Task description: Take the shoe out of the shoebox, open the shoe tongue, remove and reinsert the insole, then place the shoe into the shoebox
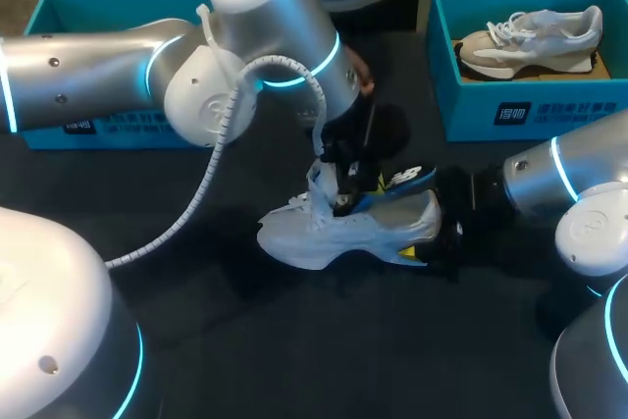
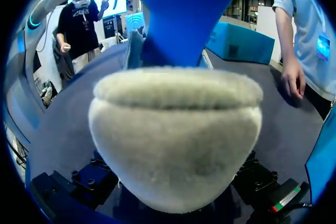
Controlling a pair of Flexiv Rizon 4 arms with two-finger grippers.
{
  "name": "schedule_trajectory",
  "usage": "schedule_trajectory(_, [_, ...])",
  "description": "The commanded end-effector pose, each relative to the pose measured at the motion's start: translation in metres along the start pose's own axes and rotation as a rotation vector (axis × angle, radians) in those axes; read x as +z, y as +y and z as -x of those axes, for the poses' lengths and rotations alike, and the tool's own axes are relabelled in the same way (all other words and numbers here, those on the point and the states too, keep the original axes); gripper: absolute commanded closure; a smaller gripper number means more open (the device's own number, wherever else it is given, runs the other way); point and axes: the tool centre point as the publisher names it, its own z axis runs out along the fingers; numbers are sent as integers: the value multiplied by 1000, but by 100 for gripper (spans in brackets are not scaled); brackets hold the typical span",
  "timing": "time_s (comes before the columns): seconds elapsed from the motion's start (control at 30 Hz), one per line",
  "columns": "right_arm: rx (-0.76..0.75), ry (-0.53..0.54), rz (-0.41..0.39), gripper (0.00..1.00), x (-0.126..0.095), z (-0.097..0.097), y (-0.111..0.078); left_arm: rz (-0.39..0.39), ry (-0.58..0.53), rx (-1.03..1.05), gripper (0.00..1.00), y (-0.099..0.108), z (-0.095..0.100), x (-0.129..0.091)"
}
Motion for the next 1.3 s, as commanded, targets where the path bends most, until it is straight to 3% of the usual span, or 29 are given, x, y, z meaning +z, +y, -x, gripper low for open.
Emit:
schedule_trajectory(0.03, [0,-2,-3,100,4,2,-3,-5,5,6,100,-5,3,3])
schedule_trajectory(0.13, [0,-2,-3,100,4,2,-3,-5,20,6,100,-4,3,6])
schedule_trajectory(0.17, [0,-2,-3,100,4,2,-3,-7,29,4,85,-3,3,6])
schedule_trajectory(0.2, [0,-2,-3,100,4,2,-3,-17,39,2,60,-3,3,6])
schedule_trajectory(0.27, [0,-2,-3,100,4,2,-3,-20,34,6,51,-3,0,2])
schedule_trajectory(0.33, [0,-2,-3,100,4,2,-3,-25,36,10,13,-4,-2,-4])
schedule_trajectory(0.37, [0,-2,-3,100,4,2,-3,-28,35,13,0,-4,-2,-7])
schedule_trajectory(0.53, [0,-2,-3,100,4,2,-3,-47,53,17,0,-2,-4,-26])
schedule_trajectory(0.67, [0,-2,-3,100,4,2,-3,0,94,18,0,2,-8,-39])
schedule_trajectory(1.3, [0,-2,-3,100,4,2,-3,74,132,-31,0,25,-26,-60])
